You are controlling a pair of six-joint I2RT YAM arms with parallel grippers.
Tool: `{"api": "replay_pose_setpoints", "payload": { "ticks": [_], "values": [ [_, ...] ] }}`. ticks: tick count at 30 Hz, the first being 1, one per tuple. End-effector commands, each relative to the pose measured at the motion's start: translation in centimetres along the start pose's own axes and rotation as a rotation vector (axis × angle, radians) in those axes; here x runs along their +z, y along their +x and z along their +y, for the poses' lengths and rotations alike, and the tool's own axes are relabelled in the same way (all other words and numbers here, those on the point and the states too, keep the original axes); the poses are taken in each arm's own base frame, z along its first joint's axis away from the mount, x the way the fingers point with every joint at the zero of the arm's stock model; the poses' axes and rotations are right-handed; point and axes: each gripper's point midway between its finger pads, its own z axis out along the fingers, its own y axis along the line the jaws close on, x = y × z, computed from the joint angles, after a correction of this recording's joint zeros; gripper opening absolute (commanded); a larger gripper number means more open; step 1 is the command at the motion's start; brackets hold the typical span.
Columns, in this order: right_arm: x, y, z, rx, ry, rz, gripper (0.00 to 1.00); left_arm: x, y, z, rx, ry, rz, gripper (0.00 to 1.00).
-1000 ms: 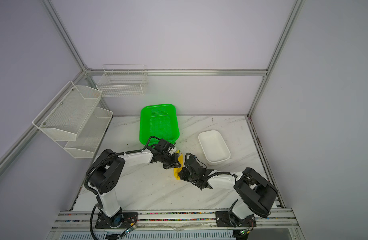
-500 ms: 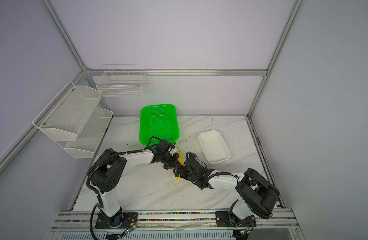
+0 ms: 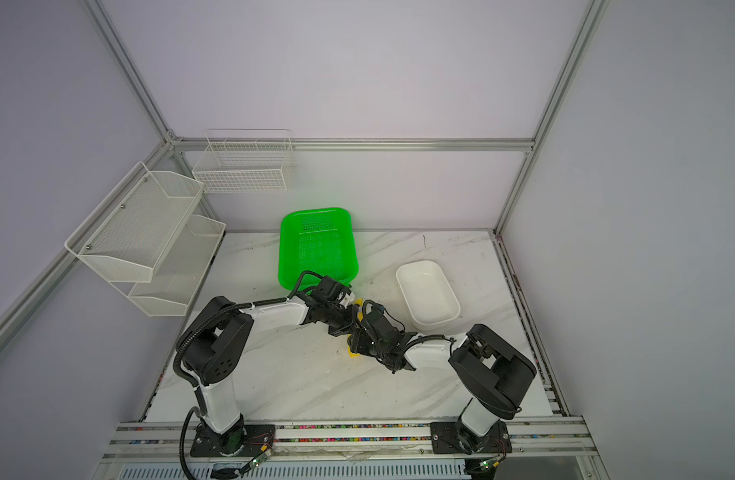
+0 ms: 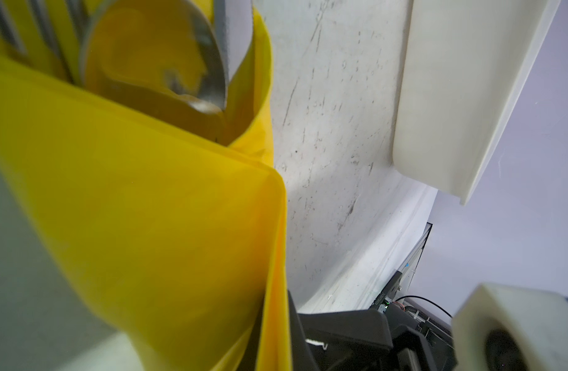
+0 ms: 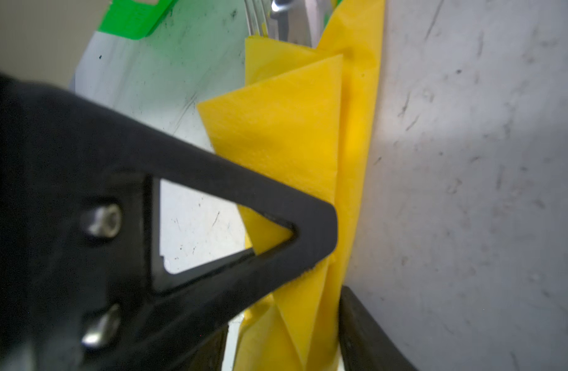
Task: Place the utensils on the paper napkin and roll it up
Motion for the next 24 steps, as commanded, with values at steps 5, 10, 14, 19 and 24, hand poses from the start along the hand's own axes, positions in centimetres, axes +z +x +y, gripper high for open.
{"api": "replay_pose_setpoints", "payload": {
  "ticks": [5, 10, 14, 19, 24],
  "values": [
    [0.0, 0.9, -2.1, 0.04, 0.03, 0.01, 0.45, -1.1, -1.9, -4.4, 0.063, 0.091, -0.04, 0.06],
    [-0.4, 1.1, -2.6, 0.101, -0.02, 0.013, 0.33, -1.5, -2.2, -4.9, 0.075, 0.099, -0.053, 0.09],
    [-0.4, 1.5, -2.7, 0.127, -0.049, 0.028, 0.26, -2.5, -2.5, -5.9, 0.111, 0.111, -0.071, 0.22],
    [-0.2, 2.1, -3.5, 0.143, -0.041, 0.05, 0.22, -5.1, -3.1, -7.6, 0.172, 0.114, -0.135, 0.41],
    [0.0, 2.7, -3.9, 0.171, -0.047, 0.066, 0.19, -8.0, -3.8, -6.0, 0.193, 0.011, -0.24, 0.52]
  ]
}}
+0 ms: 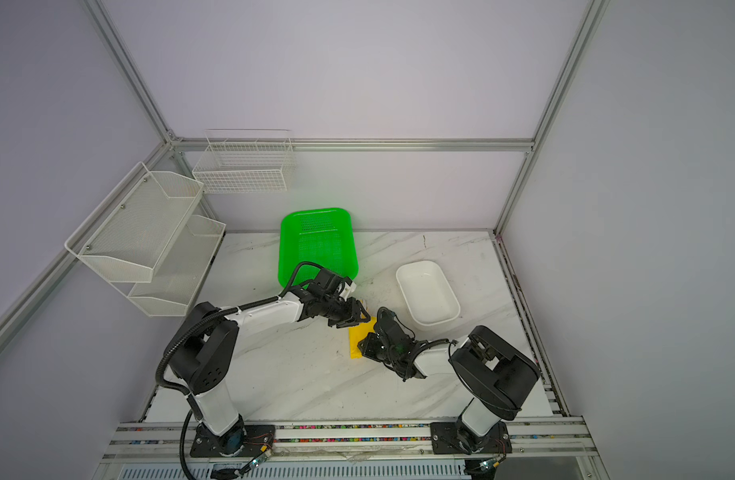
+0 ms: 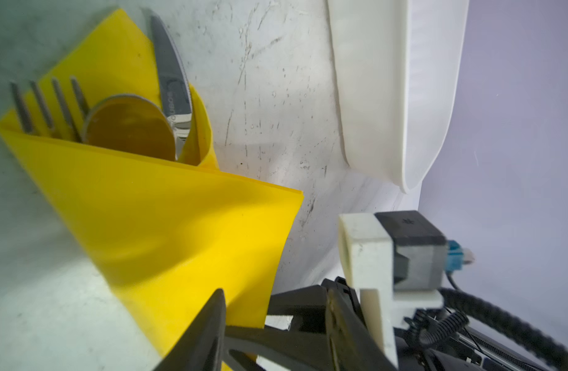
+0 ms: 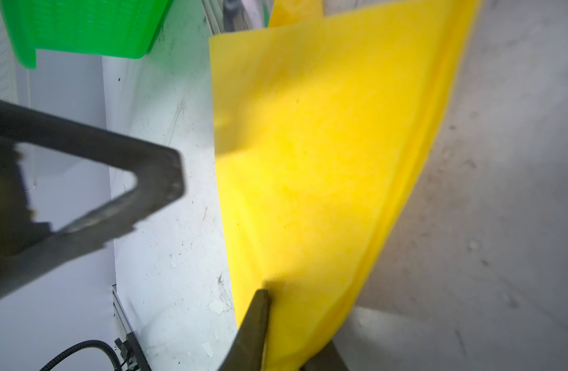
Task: Place the utensils on the paper napkin and roll it up
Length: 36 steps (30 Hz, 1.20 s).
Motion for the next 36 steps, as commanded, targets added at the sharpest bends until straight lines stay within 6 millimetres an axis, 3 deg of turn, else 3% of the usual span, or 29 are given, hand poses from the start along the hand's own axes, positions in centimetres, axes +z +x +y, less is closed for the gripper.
{"api": "replay_pose_setpoints", "payload": {
  "ticks": [1, 5, 12, 25, 36],
  "values": [
    [0.2, 1.6, -2.4, 0.051, 0.052, 0.05, 0.19, -3.9, -2.9, -1.7, 0.072, -0.024, -0.143, 0.52],
    [0.0, 1.6, -2.5, 0.063, 0.048, 0.043, 0.18, -3.4, -1.7, 2.2, 0.006, -0.085, -0.112, 0.53],
    [-0.1, 1.6, -2.2, 0.073, 0.028, 0.045, 0.16, -1.1, 0.2, 4.8, -0.03, -0.113, -0.027, 0.52],
    [-0.4, 1.6, -2.4, 0.083, 0.004, 0.059, 0.16, 1.8, 2.5, 6.6, -0.02, -0.145, 0.077, 0.49],
    [-0.6, 0.7, -1.4, 0.081, -0.032, 0.046, 0.21, 3.3, 4.6, 8.6, -0.006, -0.236, 0.144, 0.34]
  ]
}}
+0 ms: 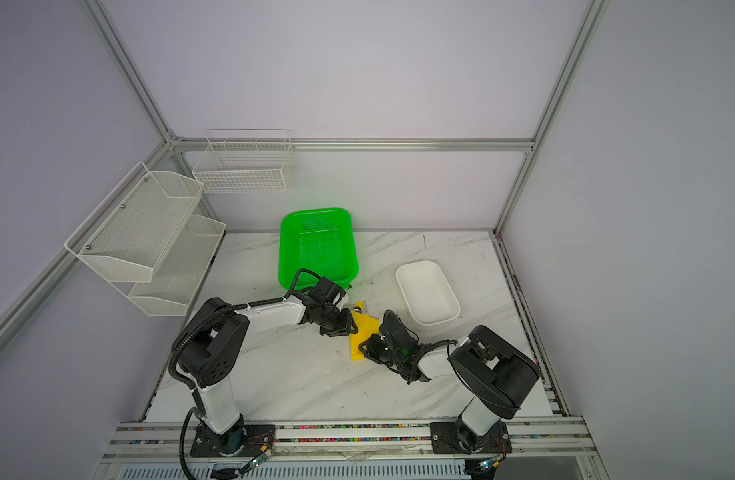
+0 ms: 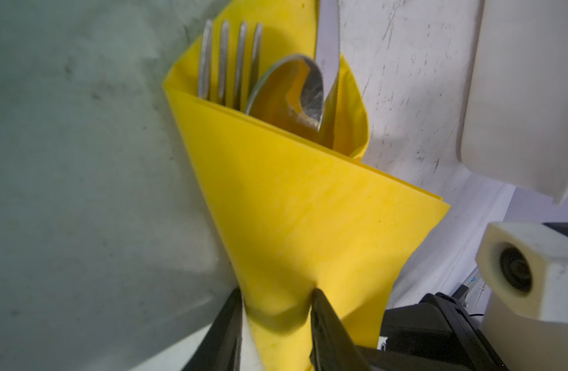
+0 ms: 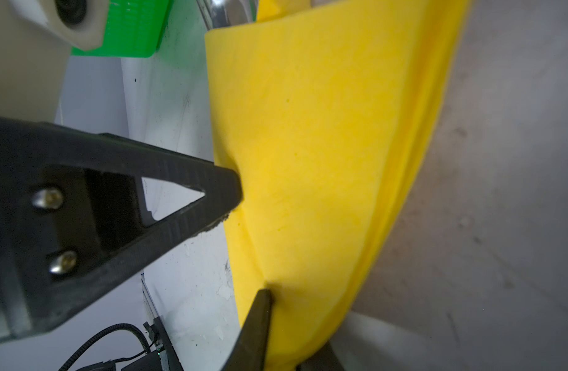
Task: Place the utensils on the paper napkin and roll it up
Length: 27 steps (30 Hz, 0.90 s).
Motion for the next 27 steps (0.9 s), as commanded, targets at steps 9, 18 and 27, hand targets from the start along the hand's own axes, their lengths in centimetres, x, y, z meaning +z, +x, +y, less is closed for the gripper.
{"api": "replay_pose_setpoints", "payload": {
  "ticks": [9, 18, 27],
  "values": [
    [-1.8, -2.7, -0.2, 0.036, 0.012, -0.059, 0.4, 1.8, 2.3, 2.4, 0.007, -0.092, 0.068, 0.3],
    [-0.9, -4.4, -0.5, -0.003, 0.09, -0.068, 0.64, 1.7, 1.8, 1.9, 0.013, -0.085, 0.058, 0.29],
    [0.7, -4.1, -0.4, 0.004, 0.072, -0.025, 0.53, 1.5, 1.5, 1.4, 0.017, -0.074, 0.048, 0.29]
  ]
}}
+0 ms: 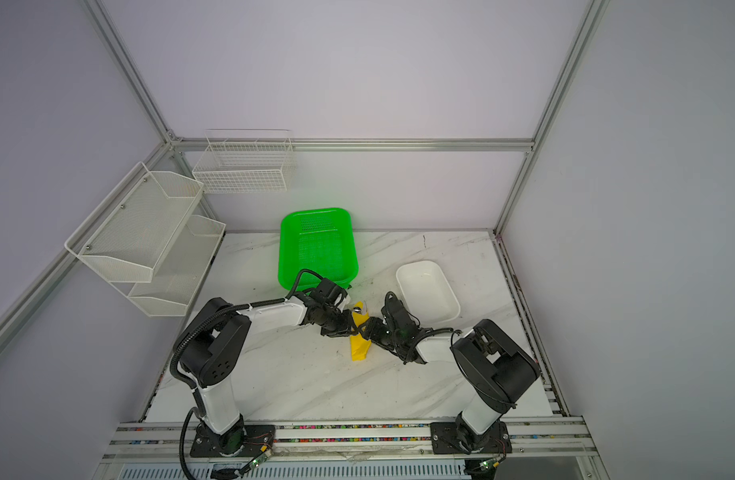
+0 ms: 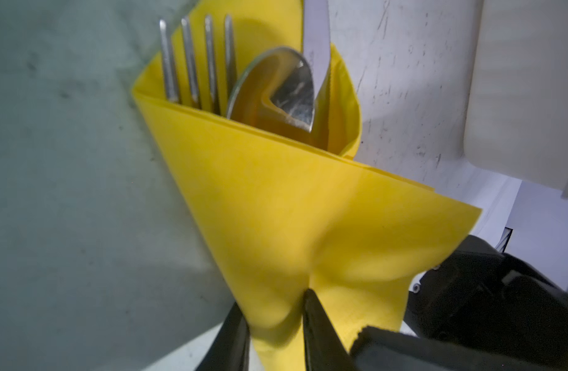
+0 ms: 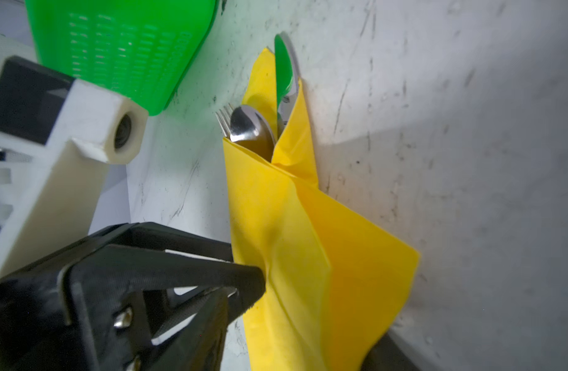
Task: Place the utensils on the paper napkin and roll it up
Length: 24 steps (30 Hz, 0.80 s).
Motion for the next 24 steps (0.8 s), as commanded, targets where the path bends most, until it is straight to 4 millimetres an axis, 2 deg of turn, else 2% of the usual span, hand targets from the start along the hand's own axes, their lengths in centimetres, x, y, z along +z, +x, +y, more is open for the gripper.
{"api": "replay_pose_setpoints", "payload": {
  "ticks": [1, 5, 9, 12, 16, 20, 24],
  "values": [
    [0.4, 0.8, -1.2, 0.013, 0.027, 0.032, 0.52, 1.1, 1.3, 1.5, -0.001, -0.071, 0.047, 0.29],
    [0.6, 1.1, -1.6, 0.01, 0.029, 0.042, 0.45, 1.0, 1.3, 1.4, 0.001, -0.069, 0.045, 0.28],
    [1.5, 1.8, -3.1, -0.028, 0.09, 0.083, 0.38, 1.0, 1.3, 1.3, 0.004, -0.066, 0.045, 0.28],
    [1.6, 2.1, -2.8, -0.037, 0.067, 0.096, 0.31, 0.8, 1.2, 1.2, 0.005, -0.065, 0.039, 0.28],
    [1.0, 2.1, -3.1, -0.037, 0.074, 0.082, 0.2, -0.8, 0.7, 1.0, 0.002, -0.069, -0.023, 0.31],
    [0.7, 2.3, -3.6, -0.024, 0.082, 0.077, 0.17, -2.4, 0.5, 1.4, -0.026, -0.049, -0.059, 0.36],
    [0.5, 2.3, -3.6, -0.014, 0.07, 0.073, 0.15, -3.1, 0.8, 1.9, -0.054, -0.027, -0.065, 0.38]
  ]
}}
